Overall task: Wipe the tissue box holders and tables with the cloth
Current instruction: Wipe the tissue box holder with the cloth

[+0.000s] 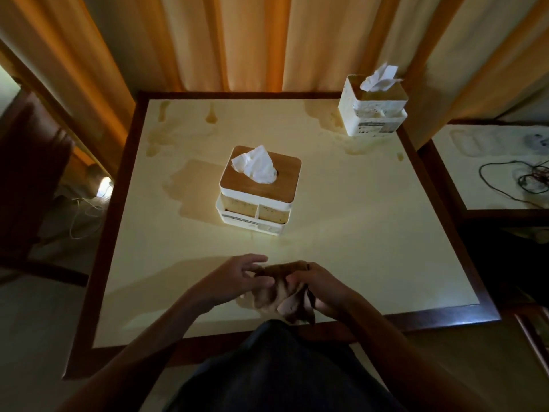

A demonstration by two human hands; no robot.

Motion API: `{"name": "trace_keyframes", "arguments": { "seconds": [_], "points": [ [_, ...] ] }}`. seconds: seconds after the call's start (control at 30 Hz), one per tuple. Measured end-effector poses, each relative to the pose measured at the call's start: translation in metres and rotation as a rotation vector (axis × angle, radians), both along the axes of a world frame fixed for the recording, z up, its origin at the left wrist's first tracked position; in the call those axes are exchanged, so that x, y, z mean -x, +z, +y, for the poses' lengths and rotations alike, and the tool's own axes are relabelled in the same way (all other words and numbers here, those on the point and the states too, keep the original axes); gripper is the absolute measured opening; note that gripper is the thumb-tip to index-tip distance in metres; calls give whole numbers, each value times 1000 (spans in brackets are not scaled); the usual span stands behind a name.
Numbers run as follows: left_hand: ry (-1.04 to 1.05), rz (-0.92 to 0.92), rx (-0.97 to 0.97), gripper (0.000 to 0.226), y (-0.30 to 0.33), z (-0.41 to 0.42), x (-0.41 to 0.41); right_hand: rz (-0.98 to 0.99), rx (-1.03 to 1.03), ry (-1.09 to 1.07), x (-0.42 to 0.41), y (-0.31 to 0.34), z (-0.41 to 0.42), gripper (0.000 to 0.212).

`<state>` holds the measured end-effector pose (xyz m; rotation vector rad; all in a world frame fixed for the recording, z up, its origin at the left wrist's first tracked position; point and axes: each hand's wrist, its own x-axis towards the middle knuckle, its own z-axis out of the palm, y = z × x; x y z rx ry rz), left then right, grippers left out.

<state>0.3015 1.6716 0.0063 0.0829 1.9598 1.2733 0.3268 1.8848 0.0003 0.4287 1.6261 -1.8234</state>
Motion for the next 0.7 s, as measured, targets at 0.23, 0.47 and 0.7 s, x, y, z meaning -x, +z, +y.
{"name": "trace_keyframes", "arguments": {
  "seconds": [0.23,0.47,0.7],
  "points": [
    [-121,316,257,21,-15,19,26,171,-491,-23,-1,-7,14,13],
    [134,501,320,6,-29,30,31,331,-992,282,-3,-12,7,47],
    [402,391,68,12,-27,37,20,272,-826,238,5,-4,20,15]
  ]
}}
